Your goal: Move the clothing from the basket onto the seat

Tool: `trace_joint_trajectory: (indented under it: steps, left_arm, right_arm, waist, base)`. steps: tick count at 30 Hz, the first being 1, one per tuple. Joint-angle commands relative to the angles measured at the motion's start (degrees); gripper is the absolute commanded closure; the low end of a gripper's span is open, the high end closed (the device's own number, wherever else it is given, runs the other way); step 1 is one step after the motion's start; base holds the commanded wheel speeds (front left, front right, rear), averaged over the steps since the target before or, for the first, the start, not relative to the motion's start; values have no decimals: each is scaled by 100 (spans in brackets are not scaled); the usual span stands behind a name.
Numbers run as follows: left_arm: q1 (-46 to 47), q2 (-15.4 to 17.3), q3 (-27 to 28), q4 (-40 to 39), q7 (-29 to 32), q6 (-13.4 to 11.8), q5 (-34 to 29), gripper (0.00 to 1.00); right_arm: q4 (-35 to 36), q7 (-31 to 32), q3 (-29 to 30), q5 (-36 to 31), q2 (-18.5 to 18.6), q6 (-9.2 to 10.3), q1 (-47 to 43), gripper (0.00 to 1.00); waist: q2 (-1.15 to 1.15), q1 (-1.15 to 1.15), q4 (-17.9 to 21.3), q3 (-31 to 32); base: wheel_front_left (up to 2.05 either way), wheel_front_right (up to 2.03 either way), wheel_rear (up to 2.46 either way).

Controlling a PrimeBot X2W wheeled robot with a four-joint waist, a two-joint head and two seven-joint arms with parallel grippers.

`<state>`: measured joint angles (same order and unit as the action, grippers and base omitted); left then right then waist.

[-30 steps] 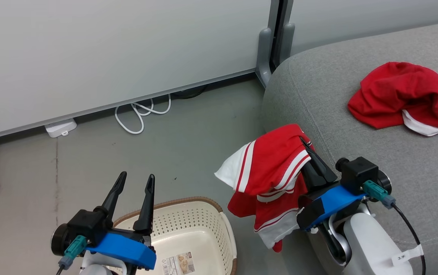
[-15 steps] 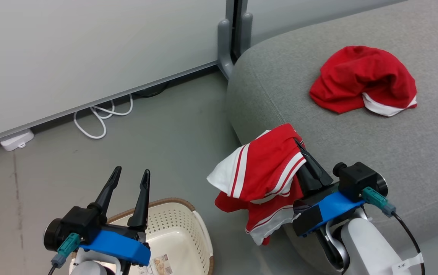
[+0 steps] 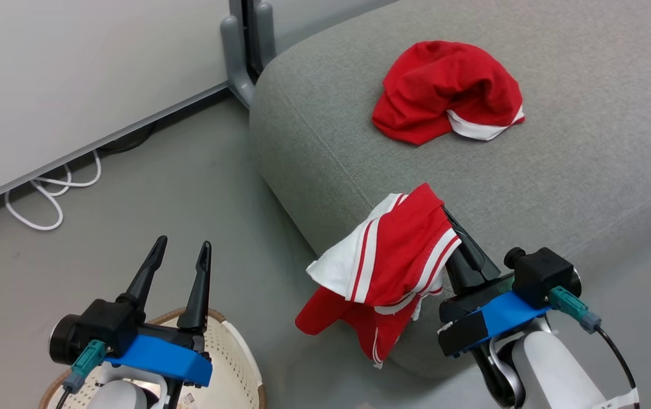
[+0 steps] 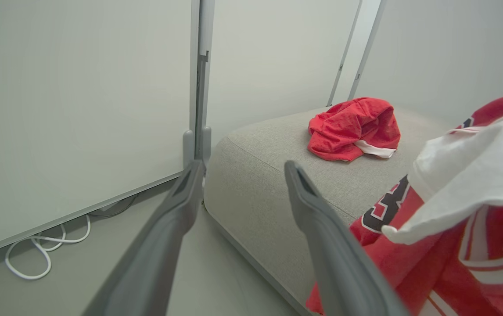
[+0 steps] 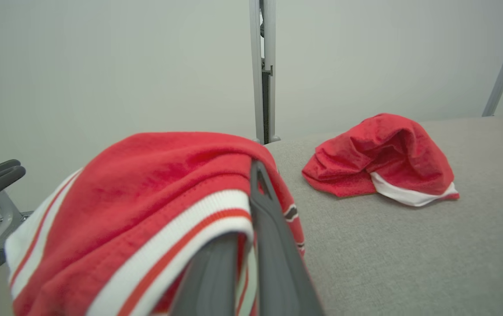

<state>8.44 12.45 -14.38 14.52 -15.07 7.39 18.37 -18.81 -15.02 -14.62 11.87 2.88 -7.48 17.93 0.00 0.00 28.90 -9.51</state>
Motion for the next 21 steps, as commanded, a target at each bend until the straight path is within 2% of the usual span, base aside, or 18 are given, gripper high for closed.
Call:
trace_joint_trajectory:
  steps: [1,6,21]
  left_arm:
    - [48,40,31,-27,-15,12,-43,0]
    - [73,52,5,-48,-15,12,-53,0]
    - [67,112,13,-105,-15,12,-17,0]
  right_arm:
    - [51,-23,1,28,0,-3,-70,100]
    - [134,-23,86,67,1,-3,-145,100]
    - [204,-23,361,337,2,-3,47,100]
  waist:
    - [0,0,150,-69]
    - [0,0,289,-116]
    - [0,0,307,-255]
  base:
    - [0,0,0]
    - [0,0,0]
    - [0,0,0]
